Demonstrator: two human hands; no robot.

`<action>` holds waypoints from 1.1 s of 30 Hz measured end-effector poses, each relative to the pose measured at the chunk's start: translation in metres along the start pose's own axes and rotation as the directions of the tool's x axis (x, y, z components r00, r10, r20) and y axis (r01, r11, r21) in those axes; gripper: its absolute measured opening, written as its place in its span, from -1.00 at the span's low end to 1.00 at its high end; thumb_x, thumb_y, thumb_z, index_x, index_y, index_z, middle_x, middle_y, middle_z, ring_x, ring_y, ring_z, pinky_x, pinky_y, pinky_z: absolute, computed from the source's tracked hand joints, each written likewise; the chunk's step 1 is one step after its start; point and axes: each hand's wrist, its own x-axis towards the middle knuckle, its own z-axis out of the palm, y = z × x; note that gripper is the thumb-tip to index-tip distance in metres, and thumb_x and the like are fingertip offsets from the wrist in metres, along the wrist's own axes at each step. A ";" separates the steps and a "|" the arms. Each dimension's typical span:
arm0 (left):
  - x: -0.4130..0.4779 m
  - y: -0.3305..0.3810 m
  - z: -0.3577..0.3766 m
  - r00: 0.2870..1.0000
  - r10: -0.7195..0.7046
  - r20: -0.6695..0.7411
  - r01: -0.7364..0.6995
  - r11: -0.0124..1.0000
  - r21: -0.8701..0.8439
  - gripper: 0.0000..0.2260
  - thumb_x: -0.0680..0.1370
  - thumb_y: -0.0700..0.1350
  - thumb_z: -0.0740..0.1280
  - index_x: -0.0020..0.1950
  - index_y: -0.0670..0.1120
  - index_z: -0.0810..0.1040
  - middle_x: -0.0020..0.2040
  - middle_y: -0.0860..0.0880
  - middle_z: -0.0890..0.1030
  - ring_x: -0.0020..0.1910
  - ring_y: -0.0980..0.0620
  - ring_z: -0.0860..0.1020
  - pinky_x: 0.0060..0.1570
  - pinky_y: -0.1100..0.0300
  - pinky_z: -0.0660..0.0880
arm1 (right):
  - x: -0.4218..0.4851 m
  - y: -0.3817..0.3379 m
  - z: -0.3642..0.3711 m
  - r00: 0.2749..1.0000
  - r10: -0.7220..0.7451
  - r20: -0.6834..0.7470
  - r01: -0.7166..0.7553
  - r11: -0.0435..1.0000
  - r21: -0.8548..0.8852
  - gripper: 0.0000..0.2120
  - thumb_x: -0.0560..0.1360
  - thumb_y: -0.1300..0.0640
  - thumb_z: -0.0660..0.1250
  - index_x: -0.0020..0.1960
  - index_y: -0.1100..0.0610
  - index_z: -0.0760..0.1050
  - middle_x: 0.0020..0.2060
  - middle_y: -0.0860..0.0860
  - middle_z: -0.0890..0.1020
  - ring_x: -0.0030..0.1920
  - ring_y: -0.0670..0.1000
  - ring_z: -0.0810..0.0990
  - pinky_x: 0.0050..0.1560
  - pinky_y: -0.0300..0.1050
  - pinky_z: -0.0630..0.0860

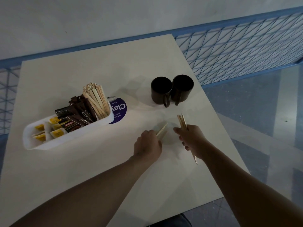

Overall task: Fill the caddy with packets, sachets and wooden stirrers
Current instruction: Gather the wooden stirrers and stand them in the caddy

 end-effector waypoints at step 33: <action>0.006 -0.003 -0.042 0.966 -0.158 0.204 0.200 0.959 -0.203 -0.67 0.67 -0.07 0.09 0.19 -0.27 0.52 0.10 -0.17 0.59 -0.02 -0.09 0.54 -0.11 0.14 0.42 | -0.012 -0.031 0.033 0.985 -0.033 0.169 0.050 0.994 -0.095 -0.56 0.67 -0.18 0.06 0.11 0.15 0.51 -0.28 0.04 0.43 -0.40 -0.06 0.31 -0.45 -0.21 0.24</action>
